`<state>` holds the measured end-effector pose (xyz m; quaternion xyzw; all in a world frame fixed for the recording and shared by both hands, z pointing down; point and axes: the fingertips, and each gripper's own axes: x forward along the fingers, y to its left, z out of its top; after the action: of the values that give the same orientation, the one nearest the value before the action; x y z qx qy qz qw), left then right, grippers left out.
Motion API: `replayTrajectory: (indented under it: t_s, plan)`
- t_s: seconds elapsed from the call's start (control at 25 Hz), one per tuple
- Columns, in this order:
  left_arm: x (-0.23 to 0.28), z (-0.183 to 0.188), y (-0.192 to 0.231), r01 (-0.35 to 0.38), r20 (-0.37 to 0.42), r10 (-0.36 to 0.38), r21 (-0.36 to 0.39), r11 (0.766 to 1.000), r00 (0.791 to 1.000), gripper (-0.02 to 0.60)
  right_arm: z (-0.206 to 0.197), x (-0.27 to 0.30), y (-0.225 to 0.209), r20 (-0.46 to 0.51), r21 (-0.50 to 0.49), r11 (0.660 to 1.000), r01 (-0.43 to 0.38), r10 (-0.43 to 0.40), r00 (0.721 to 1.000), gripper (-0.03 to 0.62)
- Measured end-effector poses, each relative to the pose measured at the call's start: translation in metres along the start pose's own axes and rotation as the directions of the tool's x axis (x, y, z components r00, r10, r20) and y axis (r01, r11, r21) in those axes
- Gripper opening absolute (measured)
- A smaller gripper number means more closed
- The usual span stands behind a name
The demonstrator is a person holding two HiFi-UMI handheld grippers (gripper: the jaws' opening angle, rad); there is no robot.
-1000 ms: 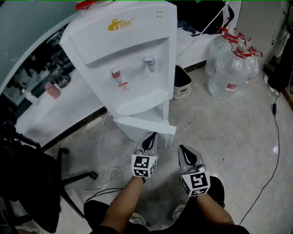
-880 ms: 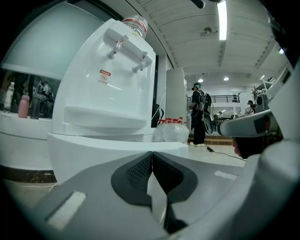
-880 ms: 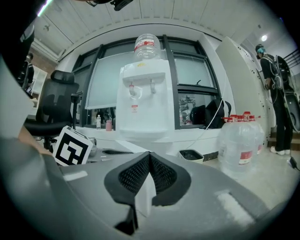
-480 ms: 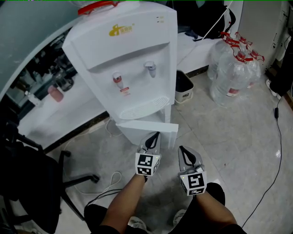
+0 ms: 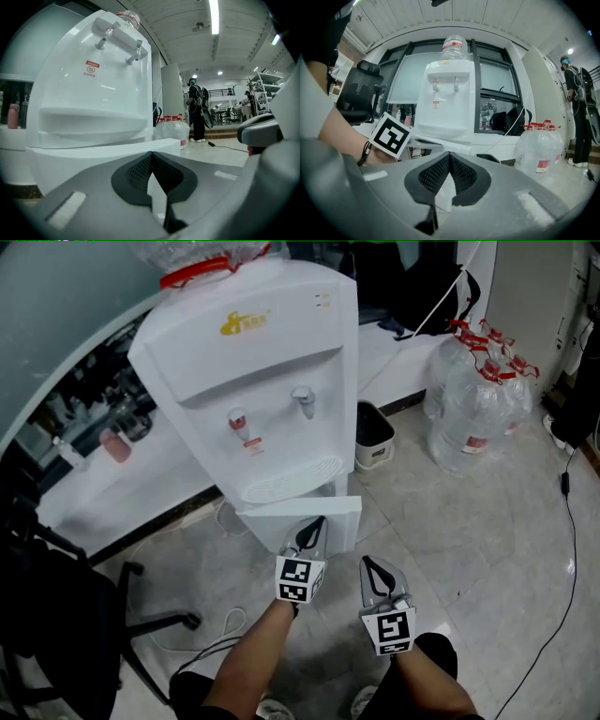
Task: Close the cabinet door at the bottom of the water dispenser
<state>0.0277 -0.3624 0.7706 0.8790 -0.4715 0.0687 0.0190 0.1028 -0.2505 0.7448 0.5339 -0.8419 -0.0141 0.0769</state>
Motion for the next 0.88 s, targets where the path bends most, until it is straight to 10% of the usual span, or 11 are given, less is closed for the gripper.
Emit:
replayTrajectory:
  t_s: [0.88]
  plan:
    - [0.016,0.000,0.066,-0.185,-0.021,0.184,-0.049,0.981,0.983,0.020,-0.014,0.002,-0.010,-0.023,0.002,1.000,0.025,-0.025,0.999,0.003]
